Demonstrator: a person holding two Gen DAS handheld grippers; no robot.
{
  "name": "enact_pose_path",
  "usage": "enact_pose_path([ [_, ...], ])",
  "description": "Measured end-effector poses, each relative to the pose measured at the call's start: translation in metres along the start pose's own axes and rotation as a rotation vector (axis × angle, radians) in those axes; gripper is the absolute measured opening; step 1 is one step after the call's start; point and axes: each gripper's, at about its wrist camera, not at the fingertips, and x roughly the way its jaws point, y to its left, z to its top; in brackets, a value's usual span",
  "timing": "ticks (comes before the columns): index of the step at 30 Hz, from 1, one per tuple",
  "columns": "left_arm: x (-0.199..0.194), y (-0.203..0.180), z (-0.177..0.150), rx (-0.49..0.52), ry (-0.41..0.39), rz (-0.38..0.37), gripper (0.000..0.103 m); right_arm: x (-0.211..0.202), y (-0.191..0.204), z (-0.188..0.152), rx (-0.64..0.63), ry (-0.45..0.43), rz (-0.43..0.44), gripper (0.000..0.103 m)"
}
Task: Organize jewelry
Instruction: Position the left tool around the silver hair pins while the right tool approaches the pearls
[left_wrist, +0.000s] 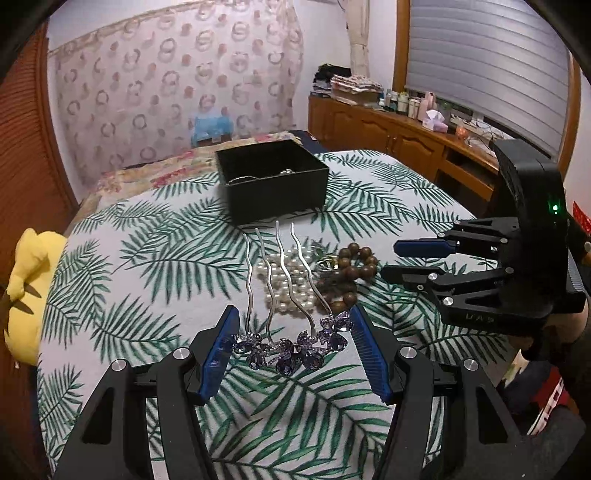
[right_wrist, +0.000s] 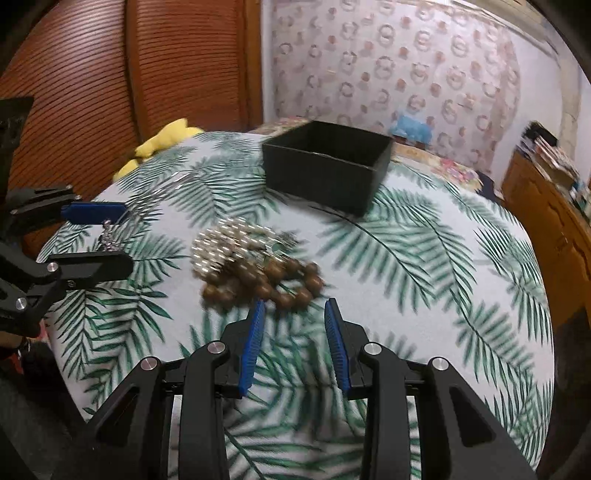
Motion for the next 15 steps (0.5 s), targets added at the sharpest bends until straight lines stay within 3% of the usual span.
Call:
enact_pose_path([
  [15,-0.005,0.009,-0.001,-0.035,-0.014,-0.006,0.059,0.036,0.007,0.028,-0.030,0.128,0.108,0.036],
])
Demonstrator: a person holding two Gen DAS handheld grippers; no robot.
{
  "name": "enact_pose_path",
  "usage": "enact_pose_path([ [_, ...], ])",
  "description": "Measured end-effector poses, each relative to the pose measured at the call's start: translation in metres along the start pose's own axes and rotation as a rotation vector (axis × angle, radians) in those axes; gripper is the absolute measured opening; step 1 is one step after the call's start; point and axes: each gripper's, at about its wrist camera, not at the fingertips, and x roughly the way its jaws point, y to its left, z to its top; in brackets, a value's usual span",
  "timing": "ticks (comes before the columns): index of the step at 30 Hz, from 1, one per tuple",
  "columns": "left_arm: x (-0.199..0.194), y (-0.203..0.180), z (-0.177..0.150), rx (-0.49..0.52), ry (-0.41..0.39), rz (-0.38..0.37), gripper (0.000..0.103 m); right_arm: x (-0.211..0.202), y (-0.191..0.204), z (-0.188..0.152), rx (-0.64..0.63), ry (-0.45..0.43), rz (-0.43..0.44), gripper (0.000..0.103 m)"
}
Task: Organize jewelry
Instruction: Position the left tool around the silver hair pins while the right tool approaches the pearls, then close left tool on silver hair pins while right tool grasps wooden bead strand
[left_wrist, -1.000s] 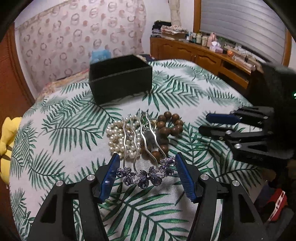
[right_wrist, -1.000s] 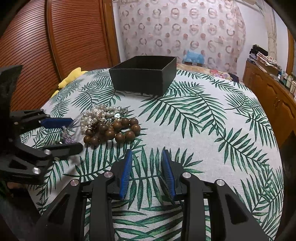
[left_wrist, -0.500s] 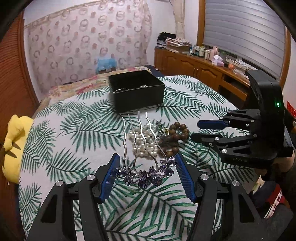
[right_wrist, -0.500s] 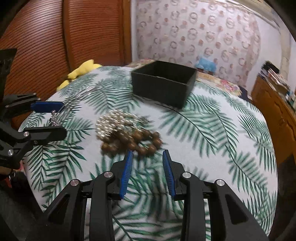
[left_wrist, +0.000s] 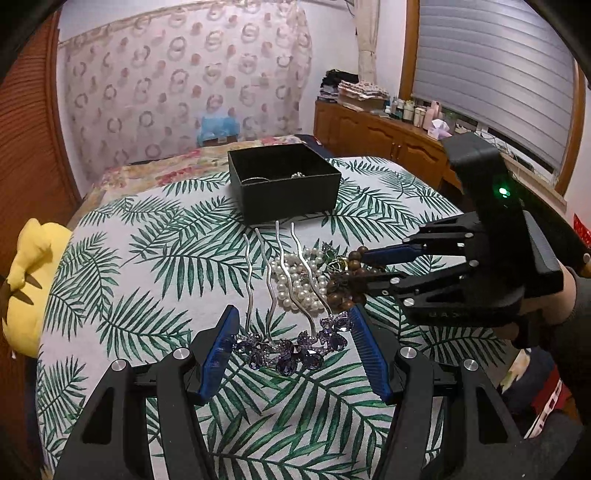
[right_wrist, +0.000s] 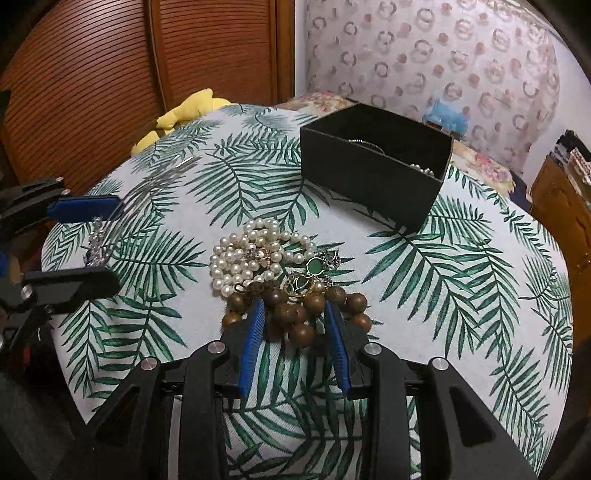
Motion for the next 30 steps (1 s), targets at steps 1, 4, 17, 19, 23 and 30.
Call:
enact_pose_path([
  [1,0.000,0.000,-0.001,0.000,0.000,-0.001,0.059,0.001,-0.003,0.001,0.015,0.004,0.018,0.036],
  [4,0.001,-0.001,-0.002,-0.002,0.001,-0.003,0.059,0.002,-0.008,0.000,0.048,0.009,0.051,0.036],
  [17,0.000,0.004,0.002,-0.015,-0.017,-0.002,0.059,-0.037,-0.002,0.000,0.025,-0.097,0.010,0.015],
  [19,-0.002,0.005,0.005,-0.014,-0.024,0.002,0.059,-0.052,-0.005,0.004,0.025,-0.135,0.005,0.015],
  [23,-0.002,0.007,0.012,-0.014,-0.036,0.003,0.059,-0.074,-0.011,0.012,0.033,-0.200,-0.007,0.015],
  [30,0.007,0.010,0.028,0.002,-0.051,-0.012,0.059,-0.098,-0.021,0.033,0.024,-0.284,-0.027,0.015],
])
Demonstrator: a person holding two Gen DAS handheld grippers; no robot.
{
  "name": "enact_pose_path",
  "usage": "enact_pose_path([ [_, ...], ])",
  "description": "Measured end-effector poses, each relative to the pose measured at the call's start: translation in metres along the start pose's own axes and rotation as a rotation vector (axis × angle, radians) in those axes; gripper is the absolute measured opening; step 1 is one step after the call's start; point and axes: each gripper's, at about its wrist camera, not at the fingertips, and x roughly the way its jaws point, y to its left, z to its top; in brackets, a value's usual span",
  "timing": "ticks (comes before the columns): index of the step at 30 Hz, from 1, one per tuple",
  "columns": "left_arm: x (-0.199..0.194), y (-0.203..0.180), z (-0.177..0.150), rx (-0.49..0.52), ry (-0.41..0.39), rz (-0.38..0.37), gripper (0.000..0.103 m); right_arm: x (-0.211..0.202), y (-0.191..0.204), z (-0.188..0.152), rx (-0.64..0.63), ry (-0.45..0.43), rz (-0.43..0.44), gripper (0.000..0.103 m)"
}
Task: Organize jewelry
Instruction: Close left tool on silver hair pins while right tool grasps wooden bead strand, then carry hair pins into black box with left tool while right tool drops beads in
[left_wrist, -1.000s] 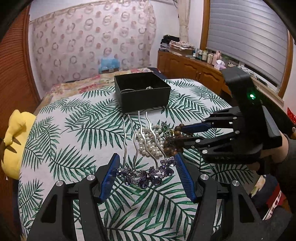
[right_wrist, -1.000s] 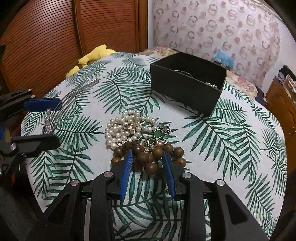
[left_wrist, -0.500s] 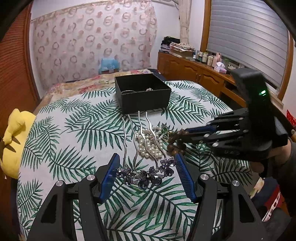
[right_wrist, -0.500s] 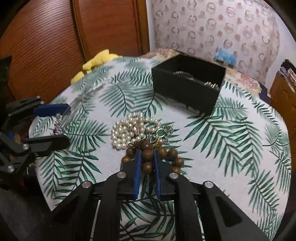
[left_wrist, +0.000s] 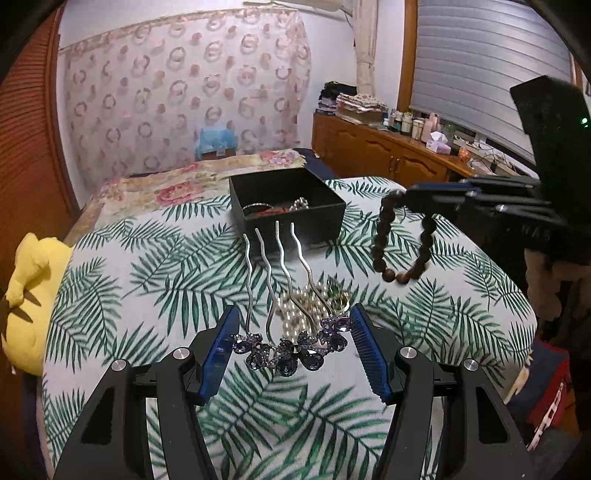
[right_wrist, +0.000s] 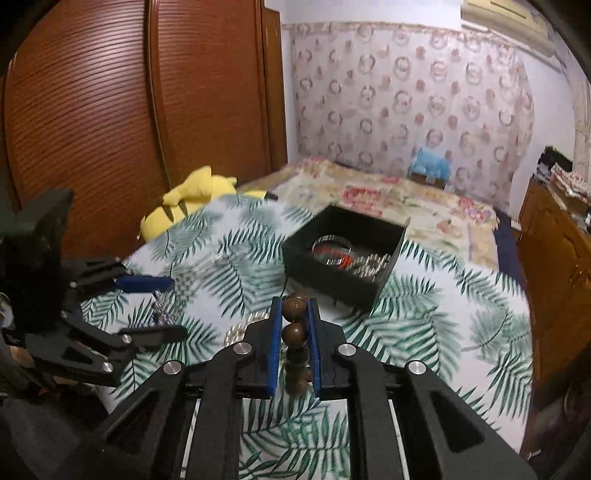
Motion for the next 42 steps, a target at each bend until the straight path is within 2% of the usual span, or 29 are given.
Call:
enact_pose_path([
  [7,0.021,0.009,0.031,0.007,-0.002,-0.009,0.059,0.004,-0.024,0.026,0.023,-0.048,-0.001,0.015],
  [23,0.063,0.035,0.090,-0.009,0.004,-0.026,0.059,0.050,-0.068,0.089,0.022,-0.050,0.043,0.015],
  [31,0.088,0.048,0.108,-0.015,0.024,-0.016,0.059,0.101,-0.084,0.083,0.048,0.023,0.068,0.015],
  [40,0.114,0.045,0.122,0.008,0.051,-0.022,0.059,0.116,-0.103,0.070,0.097,0.034,0.049,0.020],
  [42,0.121,0.040,0.125,0.025,0.059,-0.026,0.059,0.116,-0.109,0.066,0.108,0.035,0.036,0.029],
])
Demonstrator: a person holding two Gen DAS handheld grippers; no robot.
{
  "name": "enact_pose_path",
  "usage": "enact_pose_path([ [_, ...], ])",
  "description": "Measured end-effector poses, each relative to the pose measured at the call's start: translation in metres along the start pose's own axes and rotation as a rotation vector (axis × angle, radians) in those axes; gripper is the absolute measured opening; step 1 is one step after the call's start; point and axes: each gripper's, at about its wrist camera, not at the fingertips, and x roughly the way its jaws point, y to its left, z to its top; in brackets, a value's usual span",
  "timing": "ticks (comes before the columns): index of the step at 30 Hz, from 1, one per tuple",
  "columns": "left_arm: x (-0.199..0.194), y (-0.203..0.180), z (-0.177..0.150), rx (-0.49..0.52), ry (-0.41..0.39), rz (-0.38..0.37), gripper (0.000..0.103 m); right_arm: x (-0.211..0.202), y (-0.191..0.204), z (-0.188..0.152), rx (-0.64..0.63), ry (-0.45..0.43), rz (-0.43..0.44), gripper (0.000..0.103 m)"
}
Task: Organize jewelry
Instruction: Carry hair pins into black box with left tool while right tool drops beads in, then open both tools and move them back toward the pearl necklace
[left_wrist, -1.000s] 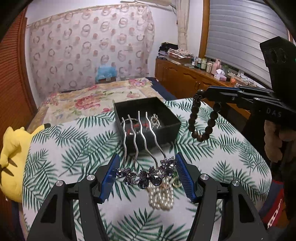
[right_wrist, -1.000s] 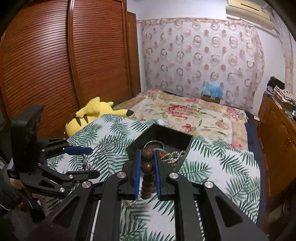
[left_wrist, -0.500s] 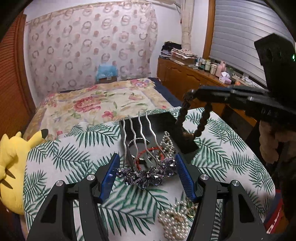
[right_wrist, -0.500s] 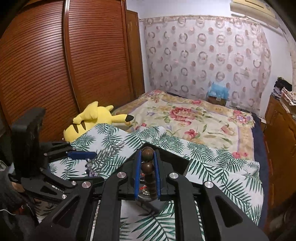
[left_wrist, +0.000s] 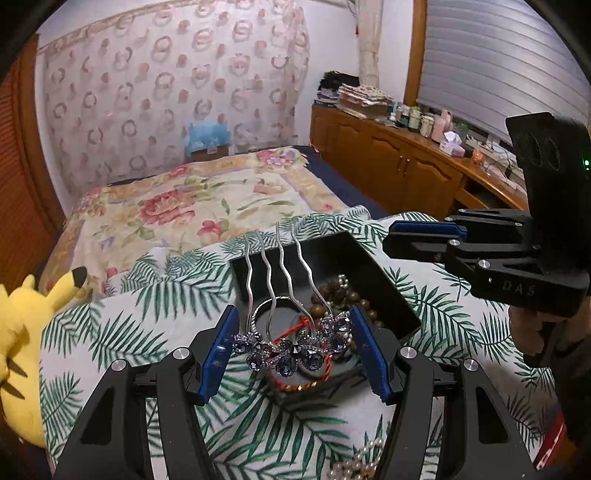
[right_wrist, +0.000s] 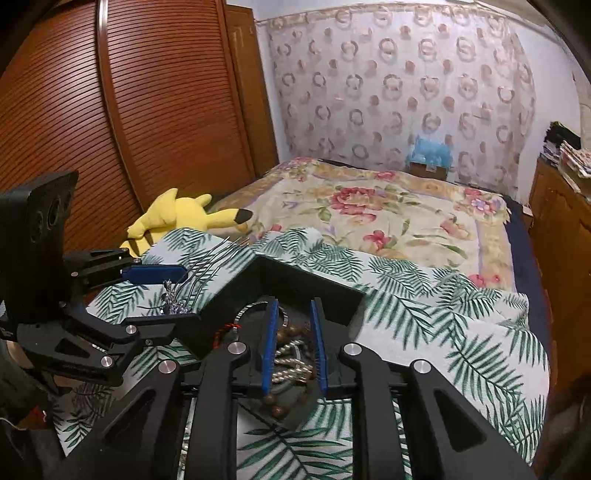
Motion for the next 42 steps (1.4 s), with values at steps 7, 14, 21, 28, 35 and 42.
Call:
enact_pose_path([
  [7,0.024,-0.009,0.003,0.039,0.035,0.005,0.059,-0.002,-0.012,-0.017,0.043,0.007,-0.011,0.034],
  [14,0.033,-0.008,0.005,0.033,0.044,0.009,0.059,-0.009,-0.010,-0.028,0.056,0.004,-0.010,0.034],
  [21,0.024,-0.007,0.005,0.009,0.023,-0.002,0.066,-0.016,-0.001,-0.039,0.054,0.011,-0.022,0.034],
  [28,-0.009,-0.005,-0.011,-0.033,-0.010,-0.004,0.067,-0.037,0.022,-0.057,0.028,0.009,-0.017,0.034],
  [35,-0.033,-0.006,-0.044,-0.065,-0.006,0.002,0.067,-0.044,0.044,-0.078,0.009,0.025,-0.020,0.034],
  [42,-0.051,-0.012,-0.082,-0.078,0.006,-0.003,0.067,-0.058,0.072,-0.108,0.013,0.019,-0.026,0.034],
])
